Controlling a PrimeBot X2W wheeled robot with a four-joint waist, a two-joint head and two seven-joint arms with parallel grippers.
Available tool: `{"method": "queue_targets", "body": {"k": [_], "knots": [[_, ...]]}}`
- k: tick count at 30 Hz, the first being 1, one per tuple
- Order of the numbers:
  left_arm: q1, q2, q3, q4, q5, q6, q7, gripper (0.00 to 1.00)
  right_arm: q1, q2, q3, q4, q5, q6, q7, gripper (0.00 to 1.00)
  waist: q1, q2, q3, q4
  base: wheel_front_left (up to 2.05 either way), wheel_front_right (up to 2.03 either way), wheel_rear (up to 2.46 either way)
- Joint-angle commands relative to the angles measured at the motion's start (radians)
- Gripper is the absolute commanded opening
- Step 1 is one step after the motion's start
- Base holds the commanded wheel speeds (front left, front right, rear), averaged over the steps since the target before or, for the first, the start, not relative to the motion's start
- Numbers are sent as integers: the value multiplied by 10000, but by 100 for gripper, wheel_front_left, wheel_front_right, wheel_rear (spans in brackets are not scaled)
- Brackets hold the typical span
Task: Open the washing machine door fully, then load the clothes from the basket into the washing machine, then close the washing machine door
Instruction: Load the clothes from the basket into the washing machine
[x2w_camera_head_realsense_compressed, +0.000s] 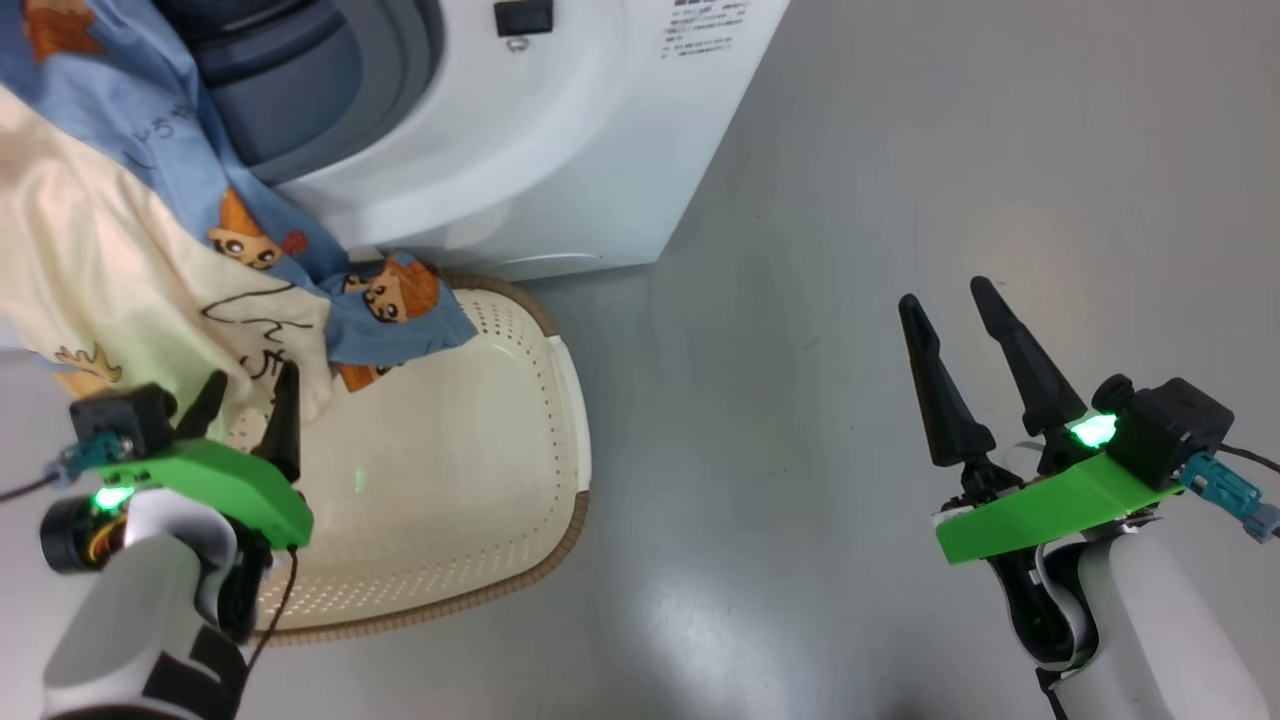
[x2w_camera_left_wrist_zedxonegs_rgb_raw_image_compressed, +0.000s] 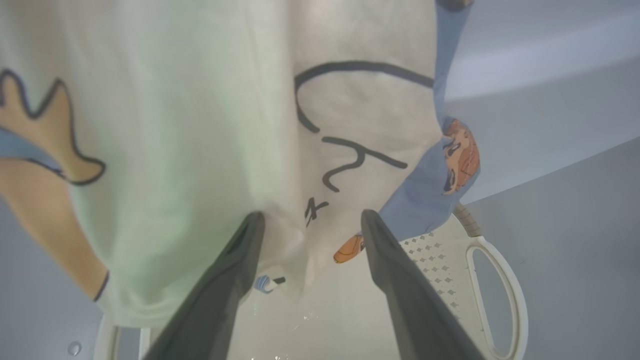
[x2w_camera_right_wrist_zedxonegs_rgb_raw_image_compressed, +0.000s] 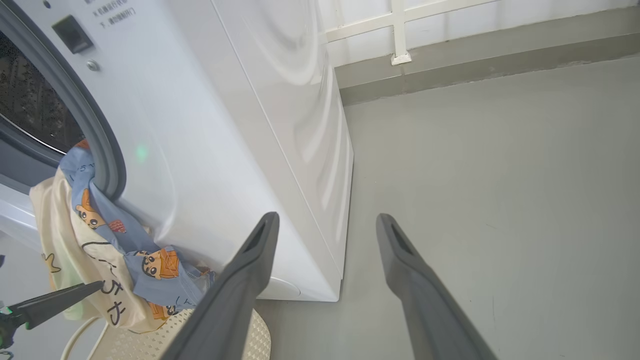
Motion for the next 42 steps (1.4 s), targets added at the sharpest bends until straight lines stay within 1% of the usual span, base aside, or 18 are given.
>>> {"method": "queue_targets", "body": {"k": [1, 12, 22, 23, 24, 25, 26, 27, 31, 34, 39, 42], "knots": [[-312, 488, -40, 100, -203, -15, -67, 100, -57, 38, 263, -243, -44, 17, -74, 100, 0, 0, 149, -108, 0, 0, 0], [-1846, 1025, -1826, 1016, -1476, -15, -67, 100, -368, 183, 459, -240, -51, 17, -74, 100, 0, 0, 573, -444, 0, 0, 0], [-2494, 1467, -2398, 1324, -2514, -15, -67, 100, -480, 307, 580, -245, -36, 17, -74, 100, 0, 0, 772, -755, 0, 0, 0], [-2550, 1492, -2401, 1335, -2633, -15, -67, 70, -489, 312, 584, -245, -35, 17, -74, 100, 0, 0, 790, -776, 0, 0, 0], [-2601, 1522, -2403, 1342, -2726, -15, -67, 45, -498, 316, 581, -242, -34, 17, -74, 100, 0, 0, 800, -794, 0, 0, 0], [-2637, 1543, -2424, 1349, -2799, -15, -67, 32, -504, 321, 569, -238, -36, 17, -74, 100, 0, 0, 804, -807, 0, 0, 0], [-2668, 1556, -2416, 1325, -2885, -15, -67, 13, -508, 326, 555, -234, -37, 17, -74, 100, 0, 0, 807, -815, 0, 0, 0], [-2685, 1574, -2413, 1303, -2946, -15, -67, 0, -510, 331, 540, -231, -40, 17, -74, 100, 0, 0, 804, -818, 0, 0, 0], [-2661, 1568, -2460, 1197, -3055, -15, -67, 0, -499, 346, 482, -204, -56, 17, -74, 100, 0, 0, 762, -783, 0, 0, 0], [-2586, 1531, -2279, 1000, -3161, -15, -67, 0, -478, 367, 421, -214, -74, 17, -74, 100, 0, 0, 731, -703, 0, 0, 0], [-2316, 1442, -1685, 322, -3063, -15, -67, 0, -442, 370, 304, -237, -101, 17, -74, 100, 0, 0, 625, -489, 0, 0, 0], [-1971, 1361, -1102, -245, -2857, -15, -67, 0, -407, 374, 269, -237, -100, 17, -74, 100, 0, 0, 528, -392, 0, 0, 0]]}}
